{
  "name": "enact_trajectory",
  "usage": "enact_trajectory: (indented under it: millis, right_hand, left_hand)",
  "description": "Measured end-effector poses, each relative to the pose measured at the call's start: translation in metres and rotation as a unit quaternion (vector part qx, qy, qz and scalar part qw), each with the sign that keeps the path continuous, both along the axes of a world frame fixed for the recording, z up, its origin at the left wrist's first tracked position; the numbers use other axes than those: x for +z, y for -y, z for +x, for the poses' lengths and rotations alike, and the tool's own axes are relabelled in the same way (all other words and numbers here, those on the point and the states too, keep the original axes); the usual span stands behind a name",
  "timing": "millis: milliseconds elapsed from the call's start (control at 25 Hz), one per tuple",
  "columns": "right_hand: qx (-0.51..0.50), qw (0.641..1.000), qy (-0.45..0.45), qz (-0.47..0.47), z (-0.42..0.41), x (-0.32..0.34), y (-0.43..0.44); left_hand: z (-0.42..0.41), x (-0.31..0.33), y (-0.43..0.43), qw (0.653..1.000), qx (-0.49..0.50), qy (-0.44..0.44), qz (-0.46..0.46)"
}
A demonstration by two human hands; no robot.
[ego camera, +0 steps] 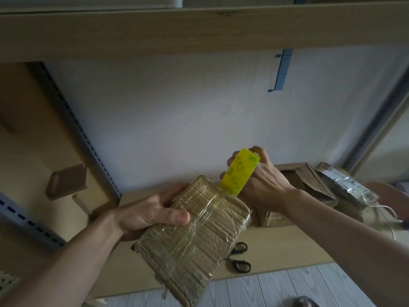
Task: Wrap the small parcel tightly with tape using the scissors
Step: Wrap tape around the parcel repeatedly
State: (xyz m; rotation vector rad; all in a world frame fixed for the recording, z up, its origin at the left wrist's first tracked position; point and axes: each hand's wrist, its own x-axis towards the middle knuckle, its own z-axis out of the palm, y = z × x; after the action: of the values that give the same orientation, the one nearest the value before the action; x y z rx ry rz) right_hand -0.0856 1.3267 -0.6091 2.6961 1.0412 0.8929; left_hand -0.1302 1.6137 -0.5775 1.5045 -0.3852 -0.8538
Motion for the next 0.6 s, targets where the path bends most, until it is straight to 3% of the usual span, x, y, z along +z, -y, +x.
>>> enact_trajectory:
  millis: [200,440,600]
  right_hand:
    - [0.007,0.999,-0.053,-0.011,-0.006,-0.003,-0.008]
    - [0.106,0.953,-0.250,0.135,-0.012,0.005,-0.011]
    - [0.087,0.971,-0.215,0.064,-0.025,0.015,-0.021]
  left_hand:
    - [-0.002,-0.003,0.001,1.000,-0.001,0.015,-0.022]
    - [-0.005,-0.010,0.006,0.996,0.030,0.034,-0.072]
    - [-0.006,-0.008,0.003,0.997,0.045,0.000,-0.063]
